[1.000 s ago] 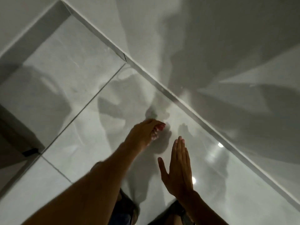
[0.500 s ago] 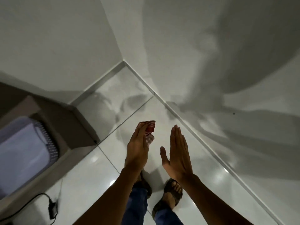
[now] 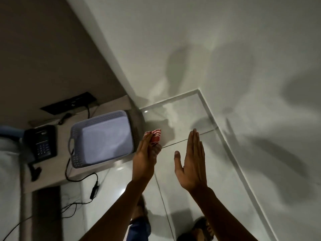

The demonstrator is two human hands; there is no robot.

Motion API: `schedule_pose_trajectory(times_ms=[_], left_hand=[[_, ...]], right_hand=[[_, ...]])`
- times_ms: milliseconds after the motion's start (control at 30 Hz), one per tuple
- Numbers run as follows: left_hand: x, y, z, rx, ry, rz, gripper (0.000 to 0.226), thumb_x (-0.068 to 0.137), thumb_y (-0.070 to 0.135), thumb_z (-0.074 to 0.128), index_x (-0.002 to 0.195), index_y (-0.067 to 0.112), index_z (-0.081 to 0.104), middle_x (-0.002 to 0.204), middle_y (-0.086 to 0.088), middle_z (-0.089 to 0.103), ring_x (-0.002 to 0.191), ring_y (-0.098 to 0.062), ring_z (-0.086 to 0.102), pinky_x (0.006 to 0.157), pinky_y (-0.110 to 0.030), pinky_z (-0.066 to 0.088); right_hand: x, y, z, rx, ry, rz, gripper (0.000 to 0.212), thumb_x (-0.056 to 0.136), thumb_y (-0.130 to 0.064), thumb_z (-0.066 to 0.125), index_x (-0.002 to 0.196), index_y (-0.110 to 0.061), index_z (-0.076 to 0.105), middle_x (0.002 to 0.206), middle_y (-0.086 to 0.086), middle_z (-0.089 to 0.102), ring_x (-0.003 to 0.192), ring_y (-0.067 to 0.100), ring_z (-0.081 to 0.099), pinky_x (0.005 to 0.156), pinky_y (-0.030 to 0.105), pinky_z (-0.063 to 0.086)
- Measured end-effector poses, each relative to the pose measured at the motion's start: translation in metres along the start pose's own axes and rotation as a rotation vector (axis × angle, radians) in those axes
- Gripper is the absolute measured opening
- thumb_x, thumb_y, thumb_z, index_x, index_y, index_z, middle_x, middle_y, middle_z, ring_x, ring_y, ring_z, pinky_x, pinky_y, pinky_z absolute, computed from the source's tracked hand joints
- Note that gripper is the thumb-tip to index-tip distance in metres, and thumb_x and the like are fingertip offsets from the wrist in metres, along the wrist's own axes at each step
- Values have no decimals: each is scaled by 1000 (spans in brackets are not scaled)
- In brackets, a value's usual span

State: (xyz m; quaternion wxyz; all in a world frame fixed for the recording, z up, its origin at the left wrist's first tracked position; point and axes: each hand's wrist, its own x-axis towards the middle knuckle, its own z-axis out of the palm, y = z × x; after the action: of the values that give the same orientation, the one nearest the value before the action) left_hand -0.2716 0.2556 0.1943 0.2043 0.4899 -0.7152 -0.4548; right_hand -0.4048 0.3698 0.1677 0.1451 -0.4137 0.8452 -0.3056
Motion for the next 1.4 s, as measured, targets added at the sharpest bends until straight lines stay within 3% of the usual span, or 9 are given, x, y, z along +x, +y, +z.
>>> schedule_pose_trajectory(times_ms=[100, 200, 400, 567, 733, 933, 1167, 1267, 1400], left_hand=[[17, -39, -48, -8, 62, -51, 42, 114, 41, 46, 155, 30, 50, 122, -8, 73, 82, -21, 72, 60, -32, 59], [32, -86, -96, 100, 104, -65, 53, 110, 55, 40, 158, 31, 44, 135, -10, 68, 99, -34, 75, 73, -48, 68], [64, -168, -183, 233, 167, -109, 55, 110, 30, 54, 163, 20, 42, 154, -11, 60, 123, -25, 66, 95, -41, 61], [85, -226, -223, 226, 214, -197, 61, 110, 18, 60, 166, 23, 38, 164, -10, 52, 130, -32, 64, 100, -39, 56], [110, -283, -230, 267, 137, -254, 60, 113, 29, 54, 169, 28, 30, 176, -6, 35, 147, -40, 52, 110, -63, 54], [138, -347, -218, 507, -205, -65, 77, 104, 51, 31, 172, 19, 14, 182, -9, 5, 167, -33, -4, 136, -57, 0], [140, -381, -213, 516, -249, -63, 78, 105, 70, 1, 170, 28, -10, 181, -7, -11, 166, -32, -16, 130, -47, -17], [142, -383, -209, 564, -247, -87, 76, 105, 71, 2, 168, 33, -17, 177, 1, -24, 163, -26, -24, 122, -40, -28], [142, -385, -209, 579, -265, -99, 78, 107, 68, 8, 172, 28, -9, 178, -2, -20, 164, -28, -21, 129, -50, -17]], right_hand=[[16, -38, 43, -17, -54, -52, 85, 111, -41, 45, 177, -5, 6, 189, 8, 2, 176, 22, 4, 142, 44, 14], [24, -73, 92, -21, -117, -107, 85, 111, -42, 44, 177, -5, 6, 189, 9, 1, 176, 23, 4, 143, 40, 9], [45, -139, 196, -29, -288, -125, 87, 111, -60, 31, 179, -17, 0, 188, 2, -6, 175, 20, -1, 143, 41, 7], [67, -162, 263, -96, -262, -253, 83, 110, -48, 44, 176, -5, 18, 185, 18, 17, 173, 38, 18, 138, 61, 25], [89, -160, 320, -200, -235, -315, 79, 111, -44, 47, 173, 1, 27, 182, 21, 27, 171, 37, 24, 141, 43, 10], [110, -134, 367, -315, -367, -333, 80, 110, -44, 37, 176, -2, 19, 186, 19, 14, 174, 34, 13, 142, 52, 13], [109, -111, 393, -469, -435, -325, 86, 112, -57, 31, 176, -2, 15, 186, 23, 11, 173, 41, 15, 139, 61, 16], [108, -105, 398, -493, -404, -352, 87, 113, -60, 31, 176, -1, 17, 185, 23, 13, 173, 42, 15, 139, 61, 15], [109, -109, 397, -468, -419, -331, 89, 112, -63, 27, 176, -2, 17, 185, 23, 13, 173, 42, 15, 139, 61, 16]])
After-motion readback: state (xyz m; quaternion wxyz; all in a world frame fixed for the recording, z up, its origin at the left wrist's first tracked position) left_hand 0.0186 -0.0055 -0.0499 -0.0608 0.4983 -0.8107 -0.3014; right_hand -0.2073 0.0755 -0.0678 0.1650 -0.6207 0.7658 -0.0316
